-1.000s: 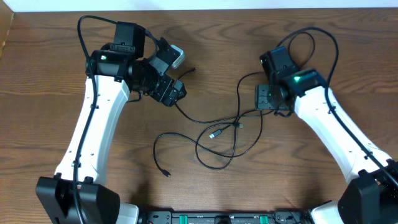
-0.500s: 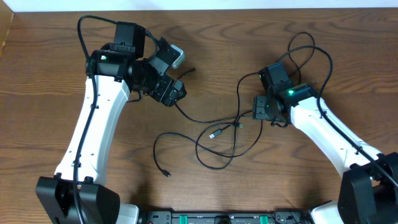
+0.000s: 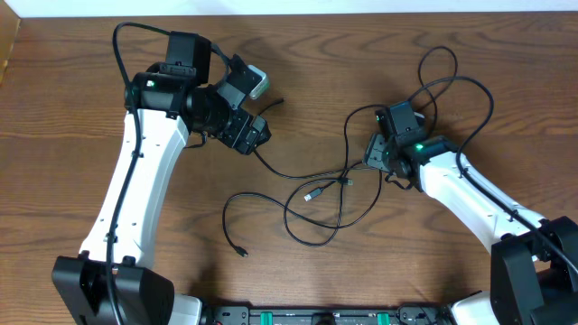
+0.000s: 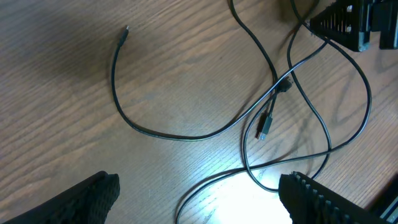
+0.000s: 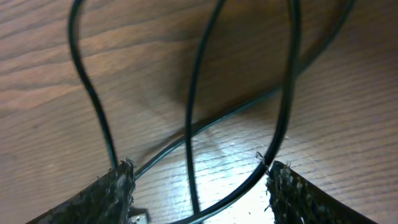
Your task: Untangle cables
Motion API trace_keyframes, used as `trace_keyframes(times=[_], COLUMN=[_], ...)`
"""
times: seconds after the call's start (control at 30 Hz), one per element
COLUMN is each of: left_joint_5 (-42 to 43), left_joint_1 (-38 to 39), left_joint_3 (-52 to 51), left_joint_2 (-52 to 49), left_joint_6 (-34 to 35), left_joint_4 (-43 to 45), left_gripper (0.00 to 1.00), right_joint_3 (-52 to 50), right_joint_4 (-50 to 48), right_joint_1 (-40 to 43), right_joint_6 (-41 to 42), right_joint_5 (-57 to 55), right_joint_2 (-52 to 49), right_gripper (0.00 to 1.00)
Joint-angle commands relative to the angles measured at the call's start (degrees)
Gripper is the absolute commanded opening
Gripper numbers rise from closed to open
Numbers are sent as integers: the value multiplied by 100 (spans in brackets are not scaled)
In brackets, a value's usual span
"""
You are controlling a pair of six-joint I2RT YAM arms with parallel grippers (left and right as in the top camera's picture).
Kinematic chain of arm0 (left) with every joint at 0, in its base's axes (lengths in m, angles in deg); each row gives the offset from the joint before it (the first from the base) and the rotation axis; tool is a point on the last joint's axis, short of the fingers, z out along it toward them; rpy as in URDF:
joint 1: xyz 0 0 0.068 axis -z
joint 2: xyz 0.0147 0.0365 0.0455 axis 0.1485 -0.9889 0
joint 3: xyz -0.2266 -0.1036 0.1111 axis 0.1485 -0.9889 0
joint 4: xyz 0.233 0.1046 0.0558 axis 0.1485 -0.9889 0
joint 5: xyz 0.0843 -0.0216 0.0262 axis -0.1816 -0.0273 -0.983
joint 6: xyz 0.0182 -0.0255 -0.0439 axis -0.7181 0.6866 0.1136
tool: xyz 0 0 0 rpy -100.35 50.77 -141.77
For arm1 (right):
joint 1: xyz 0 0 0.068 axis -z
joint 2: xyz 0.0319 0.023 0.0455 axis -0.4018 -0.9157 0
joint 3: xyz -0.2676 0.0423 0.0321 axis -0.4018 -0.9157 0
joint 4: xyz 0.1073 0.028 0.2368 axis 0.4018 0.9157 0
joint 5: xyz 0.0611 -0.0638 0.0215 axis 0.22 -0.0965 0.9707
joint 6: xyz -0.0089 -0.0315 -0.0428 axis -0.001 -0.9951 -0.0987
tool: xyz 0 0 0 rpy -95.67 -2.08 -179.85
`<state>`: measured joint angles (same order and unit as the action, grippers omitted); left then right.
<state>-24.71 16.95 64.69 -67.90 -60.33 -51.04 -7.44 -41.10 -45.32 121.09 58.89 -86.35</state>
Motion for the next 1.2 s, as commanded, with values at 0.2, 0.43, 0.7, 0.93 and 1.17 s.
trace_keyframes(times=[0.2, 0.43, 0.7, 0.93, 1.17], left_joint_5=[79, 79, 76, 79, 79], left_joint_1=[-20, -20, -20, -20, -20], left_joint_3=[-26, -26, -26, -26, -26], left_joint_2=[31, 31, 31, 31, 31], left_joint_6=[-48, -48, -48, -46, -48], left_joint_4=[-20, -20, -22, -24, -22], left_gripper=[87, 87, 87, 87, 87], right_joint_3=[-101, -101, -101, -101, -101], right_joint_4=[-39, -144, -264, -321, -317], right_joint_1=[-17, -17, -17, -15, -17], right_joint_6=[286, 284, 284, 280, 278], right_joint_5=[-529, -538, -494, -501, -496], right_joint_2=[-28, -313, -671, -680, -678], right_gripper=[64, 52, 43, 1, 34])
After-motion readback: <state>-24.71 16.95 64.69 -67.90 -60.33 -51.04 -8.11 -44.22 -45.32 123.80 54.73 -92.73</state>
